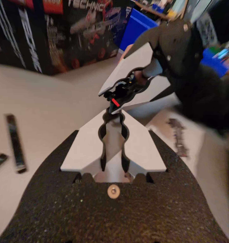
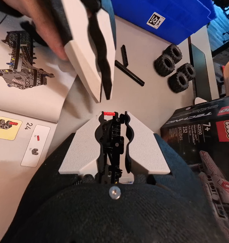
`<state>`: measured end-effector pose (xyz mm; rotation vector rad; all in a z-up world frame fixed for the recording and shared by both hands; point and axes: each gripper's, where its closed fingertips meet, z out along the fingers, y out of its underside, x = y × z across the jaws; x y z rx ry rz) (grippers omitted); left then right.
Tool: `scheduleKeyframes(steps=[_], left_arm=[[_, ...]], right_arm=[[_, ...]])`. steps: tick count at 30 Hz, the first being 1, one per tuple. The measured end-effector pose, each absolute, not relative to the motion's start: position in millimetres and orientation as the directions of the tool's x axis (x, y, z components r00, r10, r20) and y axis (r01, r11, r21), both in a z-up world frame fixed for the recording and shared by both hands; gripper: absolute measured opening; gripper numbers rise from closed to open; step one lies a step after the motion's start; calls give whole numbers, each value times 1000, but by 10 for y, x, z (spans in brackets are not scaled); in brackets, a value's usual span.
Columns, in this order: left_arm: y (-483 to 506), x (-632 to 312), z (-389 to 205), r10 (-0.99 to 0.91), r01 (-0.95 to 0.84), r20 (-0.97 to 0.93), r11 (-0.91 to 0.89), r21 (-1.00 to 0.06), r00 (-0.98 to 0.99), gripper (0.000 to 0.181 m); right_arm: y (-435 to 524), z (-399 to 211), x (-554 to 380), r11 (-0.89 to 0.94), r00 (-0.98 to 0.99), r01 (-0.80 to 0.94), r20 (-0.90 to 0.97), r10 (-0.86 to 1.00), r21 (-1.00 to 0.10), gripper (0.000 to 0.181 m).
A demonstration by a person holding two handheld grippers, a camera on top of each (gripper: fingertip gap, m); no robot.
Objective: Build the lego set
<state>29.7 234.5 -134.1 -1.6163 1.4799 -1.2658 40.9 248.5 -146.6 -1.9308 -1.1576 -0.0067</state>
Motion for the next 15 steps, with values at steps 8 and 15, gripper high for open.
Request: scheduleKeyframes(steps=[8, 15], left_arm=[[2348, 251, -1225, -708, -243, -685, 705, -666, -175, 31], [2311, 288, -1385, -271, -141, -934, 960, -243, -234, 29]], right_arm=[[2477, -1425, 416, -210, 597, 672, 350, 722, -710, 29], [2487, -1457, 415, -214, 588, 695, 372, 718, -686, 30]])
